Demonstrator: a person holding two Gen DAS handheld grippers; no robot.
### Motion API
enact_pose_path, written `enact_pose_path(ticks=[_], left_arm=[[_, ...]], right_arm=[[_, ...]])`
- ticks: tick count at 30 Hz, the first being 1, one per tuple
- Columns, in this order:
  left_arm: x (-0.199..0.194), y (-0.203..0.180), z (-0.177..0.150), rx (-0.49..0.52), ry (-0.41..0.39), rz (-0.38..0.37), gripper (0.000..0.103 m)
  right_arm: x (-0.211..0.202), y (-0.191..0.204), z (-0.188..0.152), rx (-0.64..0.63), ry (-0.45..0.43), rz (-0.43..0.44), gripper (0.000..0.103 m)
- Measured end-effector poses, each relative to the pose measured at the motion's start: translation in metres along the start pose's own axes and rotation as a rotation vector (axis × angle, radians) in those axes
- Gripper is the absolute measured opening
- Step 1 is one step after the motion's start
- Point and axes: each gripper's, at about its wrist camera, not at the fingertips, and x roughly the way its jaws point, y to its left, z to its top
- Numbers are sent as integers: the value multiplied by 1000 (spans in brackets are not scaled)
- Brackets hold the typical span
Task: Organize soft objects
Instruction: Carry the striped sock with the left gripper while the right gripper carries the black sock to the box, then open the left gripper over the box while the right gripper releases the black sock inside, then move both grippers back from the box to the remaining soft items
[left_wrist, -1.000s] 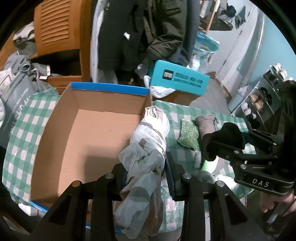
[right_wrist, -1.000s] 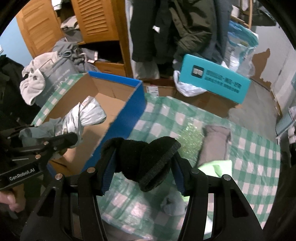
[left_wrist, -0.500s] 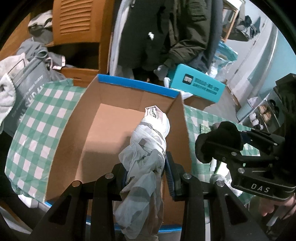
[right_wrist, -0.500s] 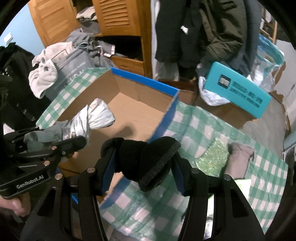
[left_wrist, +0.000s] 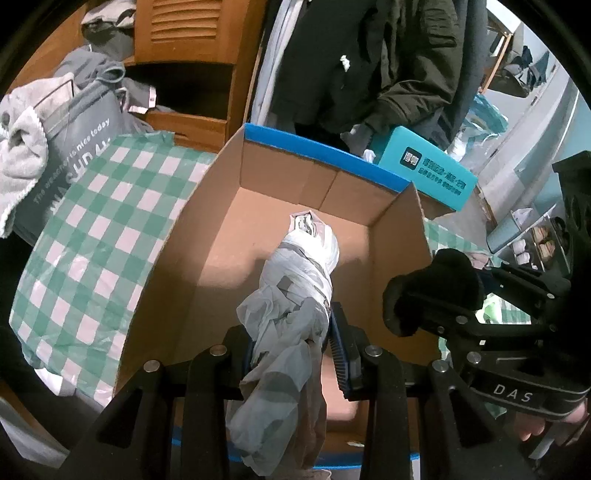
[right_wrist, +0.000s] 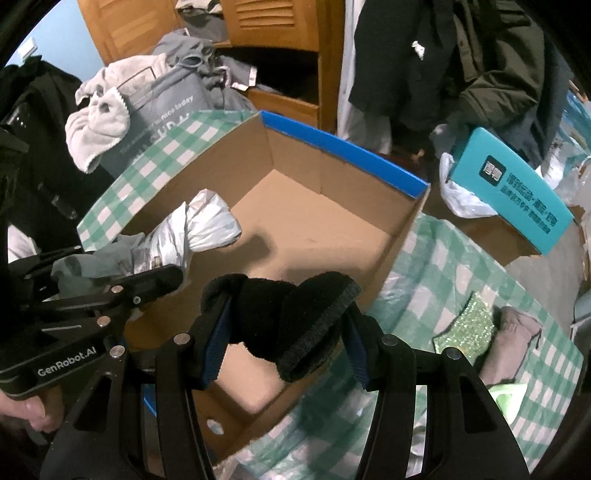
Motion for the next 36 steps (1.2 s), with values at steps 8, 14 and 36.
enact_pose_path(ticks=[8,14,36], left_arm=[[-5,10,2,-53,-23,-3,55],[-6,9,3,-52,-21,-15,58],[-11,-37,0,74,-15,-13,67]], right_arm=[[6,-4,3,6,5,-25,69],[2,-15,2,34,0,-23,76],[-29,-50,-20,117,-38,-26,77]])
